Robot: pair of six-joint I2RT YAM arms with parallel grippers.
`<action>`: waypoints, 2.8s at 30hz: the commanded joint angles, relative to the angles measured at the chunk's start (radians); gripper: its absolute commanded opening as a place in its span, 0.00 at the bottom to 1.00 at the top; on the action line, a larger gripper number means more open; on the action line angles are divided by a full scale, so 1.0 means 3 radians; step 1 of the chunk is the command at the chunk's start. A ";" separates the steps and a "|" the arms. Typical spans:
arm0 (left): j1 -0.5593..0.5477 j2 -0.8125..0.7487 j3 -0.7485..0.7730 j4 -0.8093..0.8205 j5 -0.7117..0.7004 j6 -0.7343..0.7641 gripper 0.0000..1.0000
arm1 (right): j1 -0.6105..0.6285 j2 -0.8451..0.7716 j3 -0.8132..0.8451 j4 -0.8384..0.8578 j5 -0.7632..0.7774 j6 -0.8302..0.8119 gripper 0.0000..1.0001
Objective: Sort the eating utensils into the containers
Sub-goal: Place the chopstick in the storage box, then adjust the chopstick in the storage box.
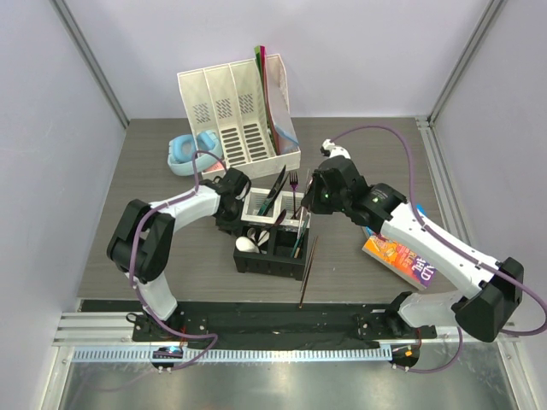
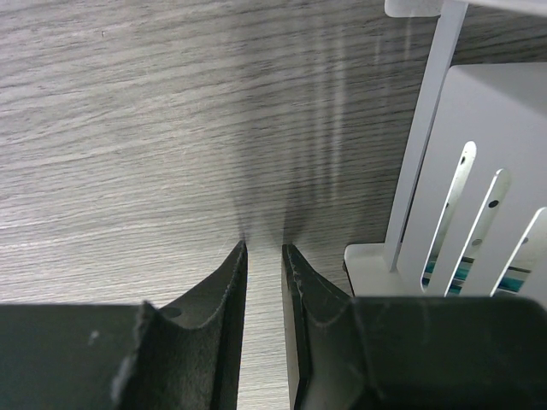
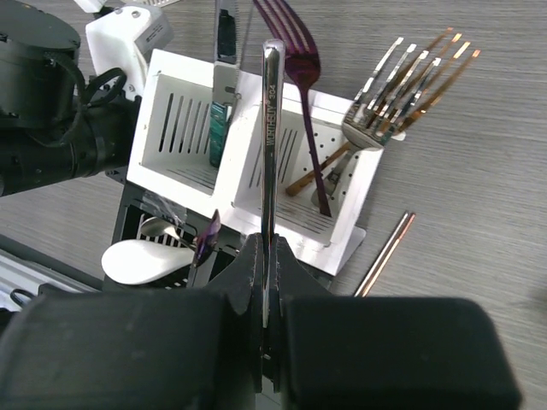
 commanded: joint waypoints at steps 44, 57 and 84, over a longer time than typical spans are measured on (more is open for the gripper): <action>0.0010 0.0073 0.0141 0.0138 0.0032 0.0018 0.22 | 0.0213 -0.0244 -0.0522 0.0459 -0.0046 -0.0147 0.33; 0.0015 0.0093 0.0111 0.0158 0.0032 0.0023 0.22 | 0.0213 -0.0280 -0.0430 0.0203 -0.0680 -0.0157 0.32; 0.0015 0.0108 0.0070 0.0169 0.0042 0.0008 0.22 | 0.0213 0.0068 -0.0532 0.0126 -0.1468 -0.0228 0.31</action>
